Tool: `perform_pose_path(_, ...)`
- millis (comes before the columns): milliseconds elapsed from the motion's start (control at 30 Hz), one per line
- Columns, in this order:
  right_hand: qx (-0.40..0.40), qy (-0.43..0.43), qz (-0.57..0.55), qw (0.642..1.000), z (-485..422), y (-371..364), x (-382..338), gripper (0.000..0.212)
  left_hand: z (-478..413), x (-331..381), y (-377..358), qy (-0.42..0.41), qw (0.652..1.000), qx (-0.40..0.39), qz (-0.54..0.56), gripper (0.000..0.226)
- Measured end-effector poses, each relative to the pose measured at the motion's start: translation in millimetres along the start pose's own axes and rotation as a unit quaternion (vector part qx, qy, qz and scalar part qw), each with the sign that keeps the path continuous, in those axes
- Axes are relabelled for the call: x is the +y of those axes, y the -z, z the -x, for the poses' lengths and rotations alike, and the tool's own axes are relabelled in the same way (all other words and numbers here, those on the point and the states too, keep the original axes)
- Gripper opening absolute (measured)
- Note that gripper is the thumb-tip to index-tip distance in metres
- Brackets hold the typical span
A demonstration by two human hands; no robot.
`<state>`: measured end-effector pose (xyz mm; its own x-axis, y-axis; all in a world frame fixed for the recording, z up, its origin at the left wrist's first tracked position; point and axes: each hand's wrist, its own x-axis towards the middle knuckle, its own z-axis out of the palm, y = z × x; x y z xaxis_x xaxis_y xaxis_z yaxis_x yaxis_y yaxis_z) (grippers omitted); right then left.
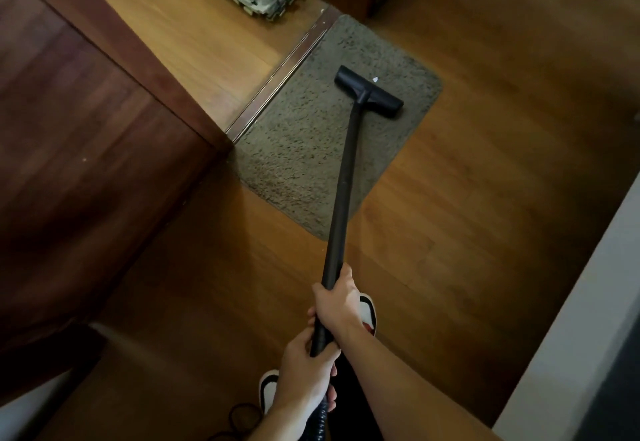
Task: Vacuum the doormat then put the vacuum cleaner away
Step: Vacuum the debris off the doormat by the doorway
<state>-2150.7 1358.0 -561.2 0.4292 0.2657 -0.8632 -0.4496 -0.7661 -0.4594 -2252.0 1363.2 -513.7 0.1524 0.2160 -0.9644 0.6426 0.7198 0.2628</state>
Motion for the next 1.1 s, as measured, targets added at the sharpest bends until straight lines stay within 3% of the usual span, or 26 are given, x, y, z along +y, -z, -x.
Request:
perform_pose_path(233,0.008,0.001,-0.006,1.0,-28.1,37.2,-43.6,0.033,-14.5,50.1,-33.5,0.001,1.0,0.001,0.002,0.001)
perform_pose_path(400,0.017,0.003,-0.022,1.0,-54.0,60.3,-73.0,0.027,-26.8,89.7,-53.5,-0.016,1.0,-0.015,0.0,0.011)
perform_pose_path(800,0.022,0.0,-0.02,1.0,-79.7,83.4,-99.6,0.041,-29.5,127.8,-74.5,-0.031,0.999,-0.028,0.023,0.015)
perform_pose_path(1100,0.032,-0.007,-0.027,0.999,-44.2,61.8,-62.1,0.036,-8.7,84.1,-55.1,0.011,1.0,-0.02,0.02,0.02)
